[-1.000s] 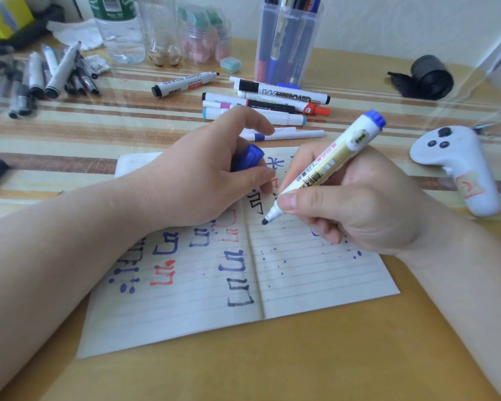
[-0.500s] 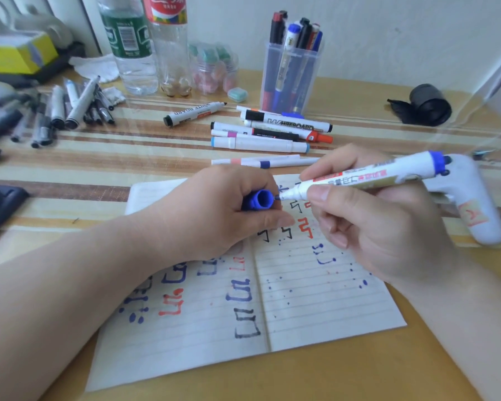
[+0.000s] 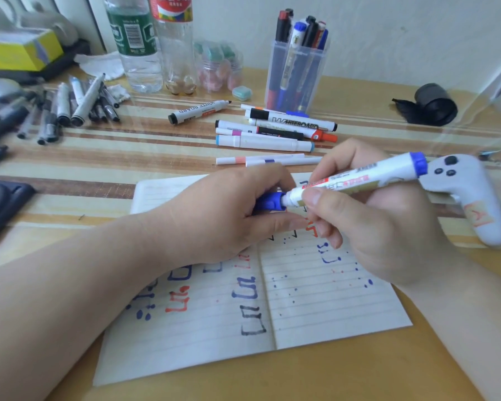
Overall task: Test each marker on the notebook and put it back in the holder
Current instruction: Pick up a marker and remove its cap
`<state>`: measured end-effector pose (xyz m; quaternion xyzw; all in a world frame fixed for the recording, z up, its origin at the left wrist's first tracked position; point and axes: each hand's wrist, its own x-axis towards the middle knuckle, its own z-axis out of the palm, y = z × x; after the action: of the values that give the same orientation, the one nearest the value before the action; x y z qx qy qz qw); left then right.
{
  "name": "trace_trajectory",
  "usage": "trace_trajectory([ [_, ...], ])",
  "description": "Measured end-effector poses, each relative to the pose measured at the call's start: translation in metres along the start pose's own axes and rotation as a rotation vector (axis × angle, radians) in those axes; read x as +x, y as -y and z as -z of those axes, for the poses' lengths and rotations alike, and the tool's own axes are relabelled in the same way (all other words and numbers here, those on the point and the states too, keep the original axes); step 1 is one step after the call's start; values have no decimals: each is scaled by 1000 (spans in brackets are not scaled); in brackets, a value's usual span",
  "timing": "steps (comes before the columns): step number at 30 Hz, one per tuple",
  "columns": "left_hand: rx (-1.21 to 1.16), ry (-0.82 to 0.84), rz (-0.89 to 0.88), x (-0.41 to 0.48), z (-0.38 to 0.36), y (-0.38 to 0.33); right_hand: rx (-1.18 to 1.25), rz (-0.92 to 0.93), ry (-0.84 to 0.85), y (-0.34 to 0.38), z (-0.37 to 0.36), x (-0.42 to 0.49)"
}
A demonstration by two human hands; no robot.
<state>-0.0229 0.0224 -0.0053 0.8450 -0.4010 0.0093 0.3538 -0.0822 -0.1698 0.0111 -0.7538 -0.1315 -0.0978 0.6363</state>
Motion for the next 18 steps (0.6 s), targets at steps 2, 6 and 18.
trace_trajectory([
  [2,-170,-2,36,-2,2,0,15,4,-28,0,2,1],
  [6,-432,-61,58,-2,6,3,158,-52,-101,0,6,6],
  [18,-973,-76,207,7,4,6,412,-174,-44,-2,11,8],
])
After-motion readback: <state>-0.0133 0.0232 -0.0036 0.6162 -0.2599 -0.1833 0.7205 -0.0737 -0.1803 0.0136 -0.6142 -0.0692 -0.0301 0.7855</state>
